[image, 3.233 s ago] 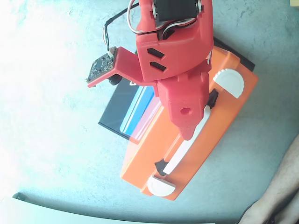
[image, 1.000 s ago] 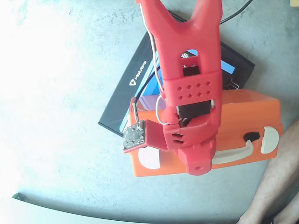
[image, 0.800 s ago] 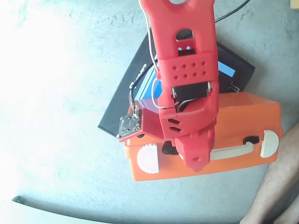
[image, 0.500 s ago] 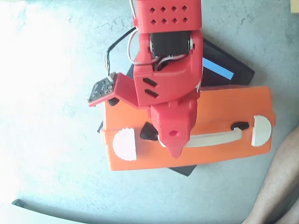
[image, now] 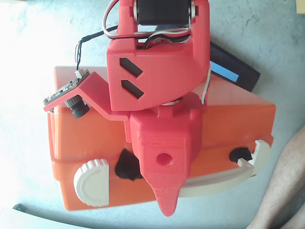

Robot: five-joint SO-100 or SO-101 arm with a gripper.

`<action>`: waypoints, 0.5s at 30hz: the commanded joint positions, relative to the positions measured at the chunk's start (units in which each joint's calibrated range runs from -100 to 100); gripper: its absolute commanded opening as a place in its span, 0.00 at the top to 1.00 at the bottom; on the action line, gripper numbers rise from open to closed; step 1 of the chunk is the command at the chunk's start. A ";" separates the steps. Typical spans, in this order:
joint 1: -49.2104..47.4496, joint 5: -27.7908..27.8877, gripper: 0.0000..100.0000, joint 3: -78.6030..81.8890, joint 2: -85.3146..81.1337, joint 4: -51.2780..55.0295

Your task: Grab the white handle of the orange box

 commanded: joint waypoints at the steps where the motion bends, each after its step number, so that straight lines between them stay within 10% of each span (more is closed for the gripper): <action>1: -0.48 -0.16 0.98 29.21 -2.39 2.31; 15: -4.81 -0.26 0.98 31.69 -39.00 30.74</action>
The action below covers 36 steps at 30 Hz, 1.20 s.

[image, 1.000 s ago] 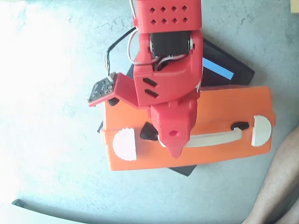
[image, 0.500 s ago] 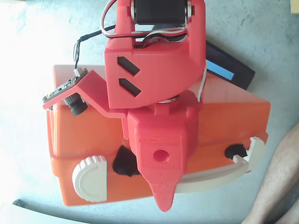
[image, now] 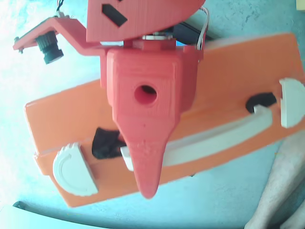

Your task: Grab the white handle of the orange box

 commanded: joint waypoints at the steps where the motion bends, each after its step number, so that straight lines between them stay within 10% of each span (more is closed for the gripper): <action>1: -0.61 -0.57 0.98 15.04 -5.25 8.15; 10: -0.92 -0.57 0.98 15.04 -10.57 23.72; 36: -1.54 -0.57 0.98 14.51 -10.57 23.63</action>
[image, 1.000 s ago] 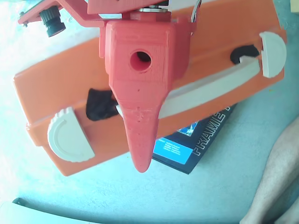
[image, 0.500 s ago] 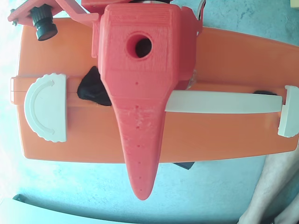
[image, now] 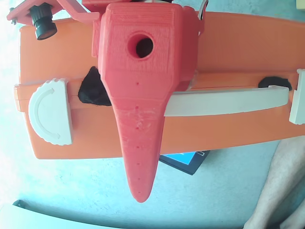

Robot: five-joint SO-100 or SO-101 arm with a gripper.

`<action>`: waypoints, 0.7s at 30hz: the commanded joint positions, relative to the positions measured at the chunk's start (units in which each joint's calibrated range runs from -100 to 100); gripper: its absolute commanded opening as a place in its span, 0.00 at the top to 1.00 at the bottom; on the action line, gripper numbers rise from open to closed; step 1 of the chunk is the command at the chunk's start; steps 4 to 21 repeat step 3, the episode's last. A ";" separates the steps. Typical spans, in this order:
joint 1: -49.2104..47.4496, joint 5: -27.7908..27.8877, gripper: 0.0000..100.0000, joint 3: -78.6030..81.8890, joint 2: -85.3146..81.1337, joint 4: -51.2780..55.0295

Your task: Grab the white handle of the orange box

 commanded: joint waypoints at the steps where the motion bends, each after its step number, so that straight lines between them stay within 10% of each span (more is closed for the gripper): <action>1: -0.74 -0.15 0.98 14.33 0.00 3.77; 21: -0.74 -0.15 0.98 14.33 0.00 3.77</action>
